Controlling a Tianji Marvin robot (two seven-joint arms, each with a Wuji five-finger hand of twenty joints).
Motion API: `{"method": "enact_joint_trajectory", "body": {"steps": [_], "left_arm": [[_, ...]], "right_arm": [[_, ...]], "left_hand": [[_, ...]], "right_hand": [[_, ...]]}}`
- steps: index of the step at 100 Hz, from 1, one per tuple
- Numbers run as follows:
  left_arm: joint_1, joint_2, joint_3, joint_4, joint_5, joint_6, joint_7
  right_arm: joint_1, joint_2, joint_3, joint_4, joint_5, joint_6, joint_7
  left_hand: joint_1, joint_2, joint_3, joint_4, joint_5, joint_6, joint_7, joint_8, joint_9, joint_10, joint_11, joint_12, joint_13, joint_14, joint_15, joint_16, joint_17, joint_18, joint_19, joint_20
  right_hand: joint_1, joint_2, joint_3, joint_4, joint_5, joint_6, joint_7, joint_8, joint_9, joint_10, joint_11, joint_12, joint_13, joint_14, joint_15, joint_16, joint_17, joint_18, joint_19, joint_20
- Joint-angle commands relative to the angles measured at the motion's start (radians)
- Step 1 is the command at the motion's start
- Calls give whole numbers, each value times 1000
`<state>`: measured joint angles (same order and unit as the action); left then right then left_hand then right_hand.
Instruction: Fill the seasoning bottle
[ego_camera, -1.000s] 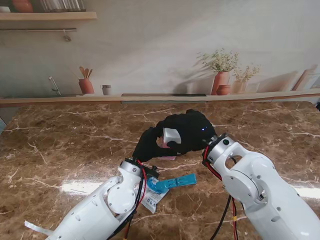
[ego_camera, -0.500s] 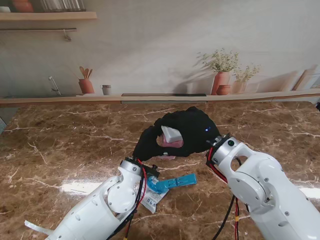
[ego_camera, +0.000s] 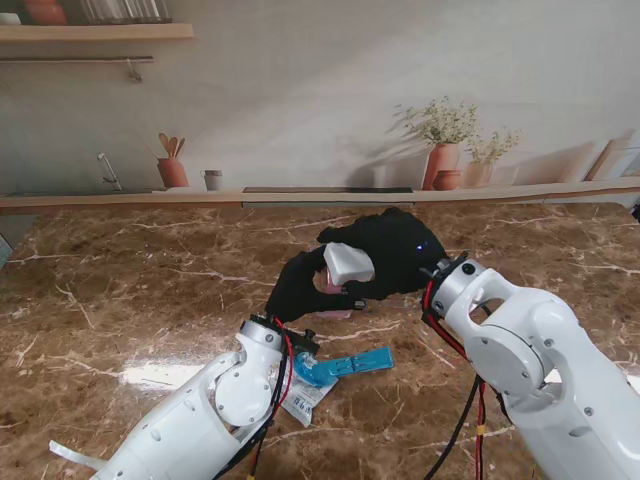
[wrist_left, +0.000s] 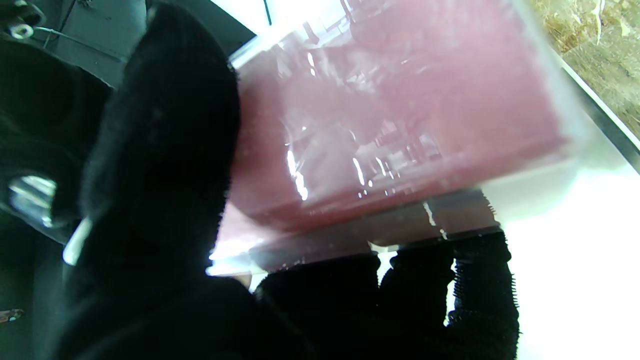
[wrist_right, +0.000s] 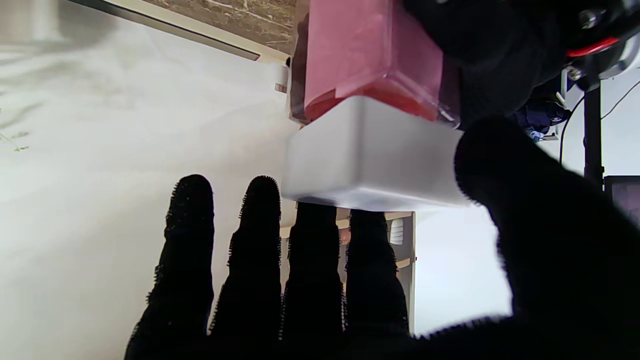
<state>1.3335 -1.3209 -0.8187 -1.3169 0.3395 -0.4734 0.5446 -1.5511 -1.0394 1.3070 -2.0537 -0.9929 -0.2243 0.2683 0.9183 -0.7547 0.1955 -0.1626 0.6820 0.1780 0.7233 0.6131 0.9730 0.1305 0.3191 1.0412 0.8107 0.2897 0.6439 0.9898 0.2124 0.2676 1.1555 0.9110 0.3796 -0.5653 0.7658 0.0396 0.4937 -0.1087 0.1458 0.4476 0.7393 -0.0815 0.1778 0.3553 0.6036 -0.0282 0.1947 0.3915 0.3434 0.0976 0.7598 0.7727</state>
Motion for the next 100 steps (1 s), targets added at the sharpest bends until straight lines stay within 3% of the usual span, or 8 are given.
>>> {"method": "enact_joint_trajectory", "body": {"steps": [1, 13, 30, 46, 65, 84, 93, 100], "left_arm": [[-4, -4, 0, -7, 4, -4, 5], [-5, -5, 1, -5, 5, -5, 6], [-4, -4, 2, -5, 5, -4, 5], [-5, -5, 3, -4, 7, -4, 7], [-4, -4, 3, -6, 6, -1, 5], [-2, -3, 1, -9, 8, 2, 6], [-2, -3, 0, -9, 9, 2, 6], [-1, -2, -1, -11, 9, 2, 5]], "right_arm": [[6, -1, -12, 16, -11, 13, -6], [16, -5, -36, 30, -44, 40, -41], [21, -9, -77, 39, -185, 107, -109], [16, -11, -106, 24, -266, 198, -106], [-22, -15, -85, -21, -242, 237, -94], [-81, -15, -25, -84, -189, 210, -67], [-93, -14, 15, -101, -126, 157, -60], [-95, -10, 46, -114, -73, 112, -18]], "left_hand": [[226, 375, 396, -15, 175, -334, 234, 76, 62, -114, 58, 31, 63, -37, 141, 45, -21, -46, -18, 22], [226, 375, 396, -15, 175, -333, 234, 76, 63, -113, 59, 32, 62, -37, 141, 45, -22, -45, -18, 22], [226, 376, 396, -15, 176, -333, 234, 76, 63, -113, 59, 32, 62, -37, 140, 45, -23, -44, -19, 22], [226, 375, 396, -15, 176, -335, 234, 77, 63, -115, 60, 33, 63, -39, 141, 45, -23, -43, -18, 23], [226, 374, 396, -15, 175, -336, 234, 78, 63, -116, 60, 32, 63, -39, 141, 45, -22, -46, -18, 23], [225, 376, 396, -15, 174, -336, 234, 78, 63, -116, 60, 32, 64, -41, 140, 45, -21, -47, -18, 23], [225, 376, 396, -16, 173, -338, 234, 78, 63, -116, 60, 32, 64, -42, 140, 45, -21, -47, -18, 23], [226, 376, 396, -15, 173, -339, 234, 78, 63, -117, 60, 31, 65, -42, 141, 45, -21, -47, -18, 23]], "right_hand": [[47, 32, -39, 12, 57, -30, 46, 28, 93, -40, 76, 55, 82, -27, 27, 27, 37, 0, 41, 34], [18, 72, -85, -31, 81, -15, 65, 23, 192, -59, 164, 186, 236, -29, 150, 140, 125, -15, 154, 41], [-274, 114, 3, -45, 89, 11, 62, 2, 314, -51, 254, 269, 418, -4, 386, 283, 264, -25, 453, 42], [-532, 297, 13, 2, 84, 40, 43, -28, 393, 9, 208, 189, 519, 46, 444, 250, 347, -21, 632, -24], [-676, 423, -30, 35, 10, 41, -4, -49, 270, 93, 47, 22, 461, 92, 303, 184, 292, 7, 578, -95], [-649, 412, -34, 20, -75, 11, -55, -26, 8, 83, -52, -75, 192, 116, 36, 51, 101, 28, 306, -128], [-380, 283, -24, 36, -94, 14, -60, 1, -135, 45, -64, -60, -1, 72, -35, 0, -41, 25, 114, -112], [-152, 139, 77, 151, -96, -1, -42, 43, -218, 46, -73, -48, -112, 49, -62, -18, -117, 23, -3, -59]]}}
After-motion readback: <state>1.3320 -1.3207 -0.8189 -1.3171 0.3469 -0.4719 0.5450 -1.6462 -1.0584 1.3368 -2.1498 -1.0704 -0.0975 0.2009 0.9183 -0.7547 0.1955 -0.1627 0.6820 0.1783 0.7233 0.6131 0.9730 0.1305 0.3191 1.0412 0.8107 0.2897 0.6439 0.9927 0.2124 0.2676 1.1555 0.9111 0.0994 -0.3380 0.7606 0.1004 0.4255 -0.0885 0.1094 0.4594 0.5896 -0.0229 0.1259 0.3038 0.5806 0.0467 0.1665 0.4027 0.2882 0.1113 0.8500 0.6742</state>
